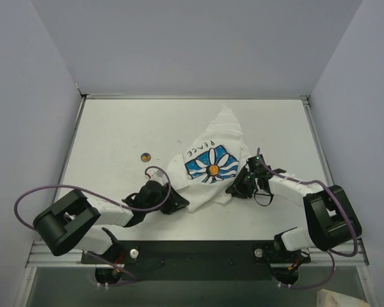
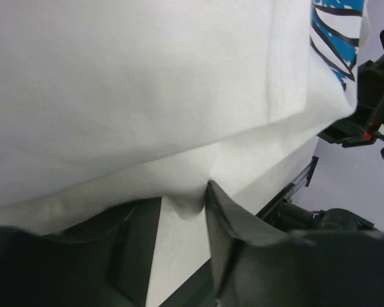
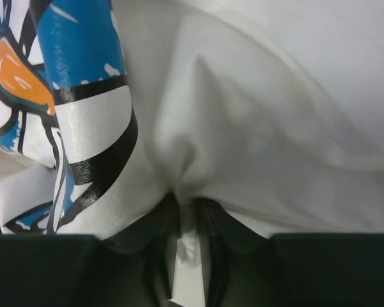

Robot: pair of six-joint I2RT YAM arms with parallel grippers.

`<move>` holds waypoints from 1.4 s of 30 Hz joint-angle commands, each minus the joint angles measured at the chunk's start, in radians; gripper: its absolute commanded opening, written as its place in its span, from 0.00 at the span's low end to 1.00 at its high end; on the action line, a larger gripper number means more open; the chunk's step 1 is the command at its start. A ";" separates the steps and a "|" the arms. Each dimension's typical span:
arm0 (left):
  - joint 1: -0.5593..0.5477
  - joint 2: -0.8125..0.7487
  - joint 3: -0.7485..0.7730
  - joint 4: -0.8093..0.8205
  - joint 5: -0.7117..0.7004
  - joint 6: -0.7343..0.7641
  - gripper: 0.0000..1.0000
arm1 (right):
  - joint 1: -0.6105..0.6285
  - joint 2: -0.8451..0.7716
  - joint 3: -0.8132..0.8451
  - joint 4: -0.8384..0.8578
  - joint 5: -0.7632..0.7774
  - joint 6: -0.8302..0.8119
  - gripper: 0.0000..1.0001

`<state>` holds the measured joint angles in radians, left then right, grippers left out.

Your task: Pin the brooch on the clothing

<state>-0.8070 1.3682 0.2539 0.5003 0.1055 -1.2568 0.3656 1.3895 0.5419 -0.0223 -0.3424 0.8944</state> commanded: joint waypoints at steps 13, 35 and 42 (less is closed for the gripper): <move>0.071 -0.263 0.215 -0.331 -0.225 0.311 0.00 | -0.039 -0.386 0.171 -0.293 0.290 -0.188 0.00; 0.048 -0.363 1.415 -0.914 -0.218 1.094 0.00 | -0.074 -0.615 0.969 -0.236 -0.141 -0.453 0.00; 0.040 -0.405 1.472 -0.898 -0.011 1.073 0.00 | -0.074 -0.650 1.060 -0.170 -0.328 -0.419 0.00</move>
<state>-0.7685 0.9985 1.6596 -0.4313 -0.0101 -0.2142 0.3004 0.7643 1.5326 -0.3138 -0.5323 0.4519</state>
